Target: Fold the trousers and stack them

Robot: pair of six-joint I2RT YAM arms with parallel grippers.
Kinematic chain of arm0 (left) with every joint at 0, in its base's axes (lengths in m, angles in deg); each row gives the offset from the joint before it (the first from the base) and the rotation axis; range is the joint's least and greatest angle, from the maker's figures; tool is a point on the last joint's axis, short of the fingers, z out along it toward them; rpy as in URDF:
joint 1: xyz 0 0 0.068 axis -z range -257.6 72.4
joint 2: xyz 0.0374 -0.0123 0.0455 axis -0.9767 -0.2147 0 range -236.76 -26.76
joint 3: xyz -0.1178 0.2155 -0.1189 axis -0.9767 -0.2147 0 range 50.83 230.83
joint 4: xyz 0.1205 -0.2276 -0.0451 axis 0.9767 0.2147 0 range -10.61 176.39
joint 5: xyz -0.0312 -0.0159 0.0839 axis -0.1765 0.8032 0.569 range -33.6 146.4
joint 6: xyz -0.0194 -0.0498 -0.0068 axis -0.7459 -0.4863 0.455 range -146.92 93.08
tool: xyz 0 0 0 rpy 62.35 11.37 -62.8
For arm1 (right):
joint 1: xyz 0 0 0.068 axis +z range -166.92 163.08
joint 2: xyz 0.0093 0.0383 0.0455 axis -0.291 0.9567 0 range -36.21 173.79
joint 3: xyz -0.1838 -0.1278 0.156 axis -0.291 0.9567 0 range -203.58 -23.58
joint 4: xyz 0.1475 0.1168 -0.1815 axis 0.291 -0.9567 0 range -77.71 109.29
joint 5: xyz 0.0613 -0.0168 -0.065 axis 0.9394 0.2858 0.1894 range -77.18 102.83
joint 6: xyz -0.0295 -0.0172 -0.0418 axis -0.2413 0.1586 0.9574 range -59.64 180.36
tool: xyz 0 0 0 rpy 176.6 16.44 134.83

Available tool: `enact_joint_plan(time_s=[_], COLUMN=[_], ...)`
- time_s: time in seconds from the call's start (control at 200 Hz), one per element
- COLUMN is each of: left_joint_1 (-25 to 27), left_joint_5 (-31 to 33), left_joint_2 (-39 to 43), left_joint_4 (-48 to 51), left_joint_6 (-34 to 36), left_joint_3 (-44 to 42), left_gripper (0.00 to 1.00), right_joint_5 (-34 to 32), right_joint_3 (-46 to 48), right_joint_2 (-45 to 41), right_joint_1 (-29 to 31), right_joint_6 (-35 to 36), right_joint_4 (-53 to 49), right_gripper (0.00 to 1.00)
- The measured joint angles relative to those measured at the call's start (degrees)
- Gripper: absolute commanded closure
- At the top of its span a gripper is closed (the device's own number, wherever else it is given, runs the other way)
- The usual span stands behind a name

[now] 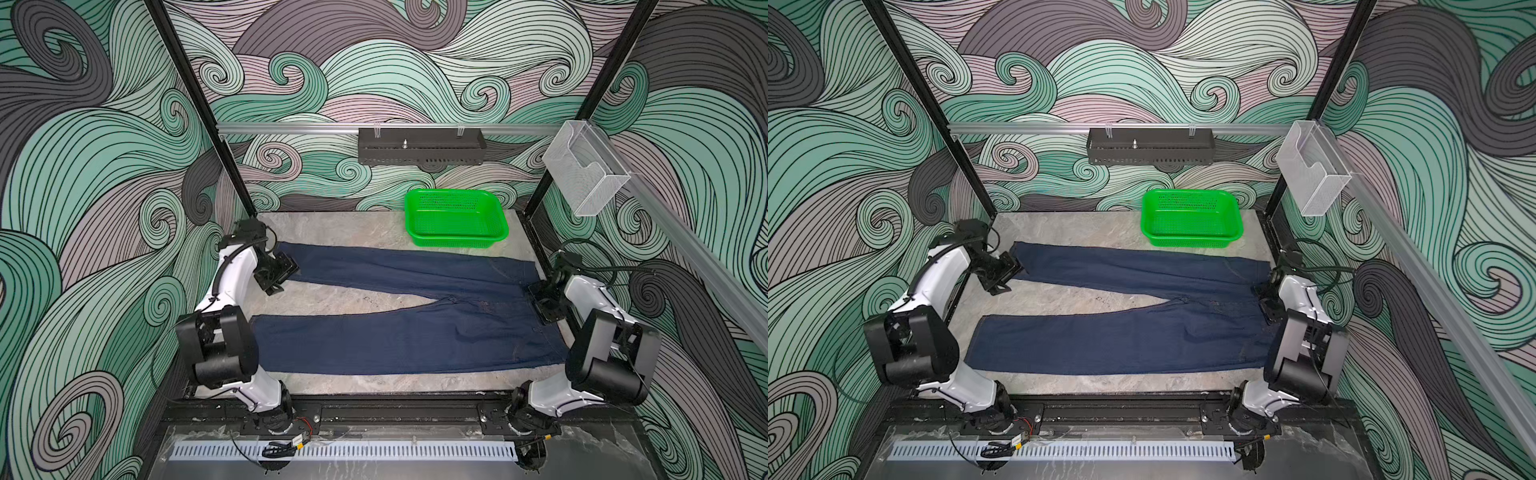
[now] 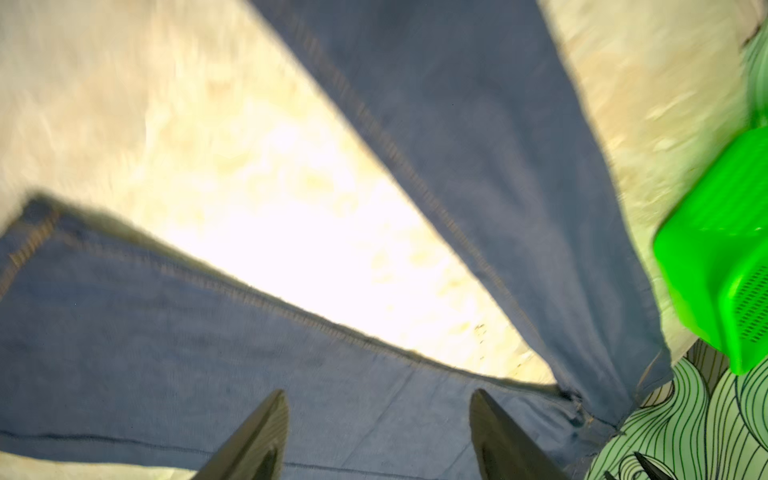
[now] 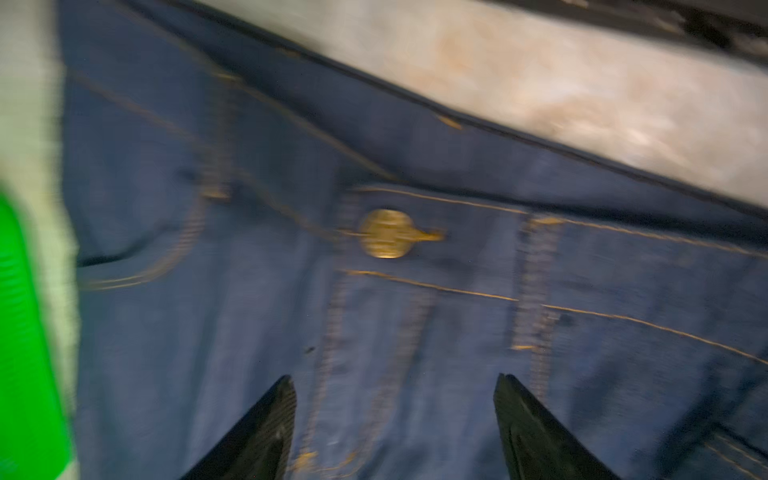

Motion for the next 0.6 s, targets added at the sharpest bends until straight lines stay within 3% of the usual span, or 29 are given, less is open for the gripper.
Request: enact_joint_plan(time_s=[0.23, 0.6], left_joint_1=[-0.24, -3.32], left_joint_5=[-4.35, -3.04], left_joint_2=[5.4, 10.73], left_joint_4=[-8.0, -13.0], left_joint_6=[-4.35, -6.86], left_joint_3=[-18.16, -26.56], left_gripper=[0.29, 0.29], right_joint_5=[1.14, 0.59], right_joint_3=[7.72, 16.65], right_joint_2=[-2.25, -8.7], right_joint_1=[-3.06, -8.13], right_joint_6=[0.09, 1.77], right_joint_4=[0.35, 2.01], right_gripper=[0.28, 0.27])
